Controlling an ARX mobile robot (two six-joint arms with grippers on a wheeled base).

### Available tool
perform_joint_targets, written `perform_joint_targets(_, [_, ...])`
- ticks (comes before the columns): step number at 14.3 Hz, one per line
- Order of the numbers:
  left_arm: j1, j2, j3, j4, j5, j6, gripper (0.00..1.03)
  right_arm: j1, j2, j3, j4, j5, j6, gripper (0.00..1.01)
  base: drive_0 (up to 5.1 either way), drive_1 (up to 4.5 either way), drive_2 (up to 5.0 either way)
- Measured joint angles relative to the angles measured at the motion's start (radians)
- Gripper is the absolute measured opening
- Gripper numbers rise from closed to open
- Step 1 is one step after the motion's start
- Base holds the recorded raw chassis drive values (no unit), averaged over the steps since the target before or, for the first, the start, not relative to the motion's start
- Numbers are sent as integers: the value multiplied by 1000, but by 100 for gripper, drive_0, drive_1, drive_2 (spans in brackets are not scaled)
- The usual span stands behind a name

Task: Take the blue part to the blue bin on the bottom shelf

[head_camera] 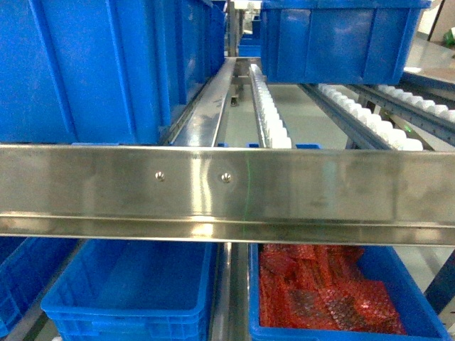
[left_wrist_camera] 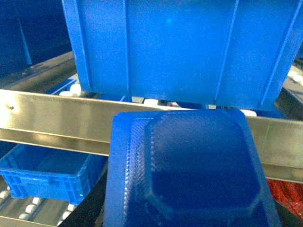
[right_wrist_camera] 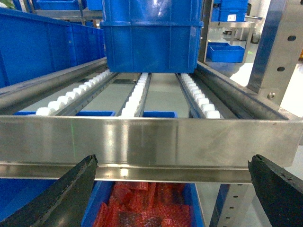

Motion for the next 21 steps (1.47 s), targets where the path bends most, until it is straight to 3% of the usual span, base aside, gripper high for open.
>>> perform_joint_targets(21, [0, 0, 0, -2, 0, 0, 43, 0, 0, 0, -3, 1, 0, 98, 0, 0, 0])
